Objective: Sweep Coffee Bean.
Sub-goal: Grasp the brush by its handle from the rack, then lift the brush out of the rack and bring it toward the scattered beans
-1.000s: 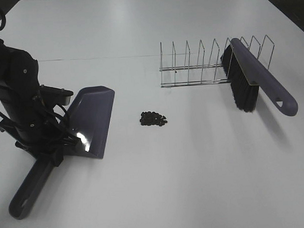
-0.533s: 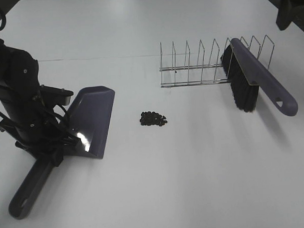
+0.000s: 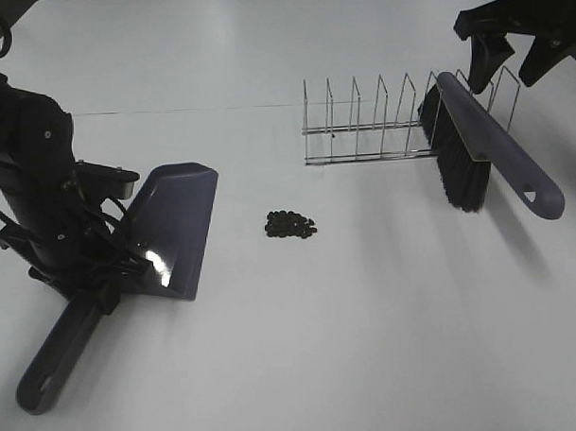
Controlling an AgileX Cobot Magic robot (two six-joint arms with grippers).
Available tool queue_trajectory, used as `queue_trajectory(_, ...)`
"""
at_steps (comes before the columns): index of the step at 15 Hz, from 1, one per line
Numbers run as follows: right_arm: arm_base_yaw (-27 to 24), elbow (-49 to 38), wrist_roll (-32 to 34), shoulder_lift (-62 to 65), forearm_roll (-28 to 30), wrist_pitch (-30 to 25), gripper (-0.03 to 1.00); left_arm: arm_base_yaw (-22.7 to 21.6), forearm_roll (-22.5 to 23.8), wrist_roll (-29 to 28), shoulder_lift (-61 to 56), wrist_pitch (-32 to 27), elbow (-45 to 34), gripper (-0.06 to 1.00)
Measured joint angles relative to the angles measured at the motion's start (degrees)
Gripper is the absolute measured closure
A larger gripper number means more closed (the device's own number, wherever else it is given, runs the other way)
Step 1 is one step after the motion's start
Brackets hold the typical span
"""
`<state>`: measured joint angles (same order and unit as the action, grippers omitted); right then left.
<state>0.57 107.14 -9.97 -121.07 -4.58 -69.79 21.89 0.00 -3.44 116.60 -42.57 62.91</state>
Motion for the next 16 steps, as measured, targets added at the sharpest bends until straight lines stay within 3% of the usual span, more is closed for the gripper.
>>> queue_trajectory(8, 0.00, 0.17, -0.92, -8.88, 0.34, 7.10, 0.41, 0.00, 0.00, 0.00, 0.00, 0.00, 0.00, 0.58)
queue_trajectory(10, 0.00, 0.17, -1.09, -9.28, 0.34, 7.91, 0.53, 0.00, 0.00, 0.00, 0.00, -0.06, 0.00, 0.58)
queue_trajectory(11, 0.00, 0.17, -0.97, -9.28, 0.34, 7.85, 0.64, 0.00, 0.00, 0.00, 0.00, -0.06, 0.00, 0.58)
queue_trajectory(16, -0.11, 0.17, 0.17, -5.84, 1.83, 4.13, 0.66, 0.00, 0.97, 0.17, 0.00, -0.86, 0.29, 0.58)
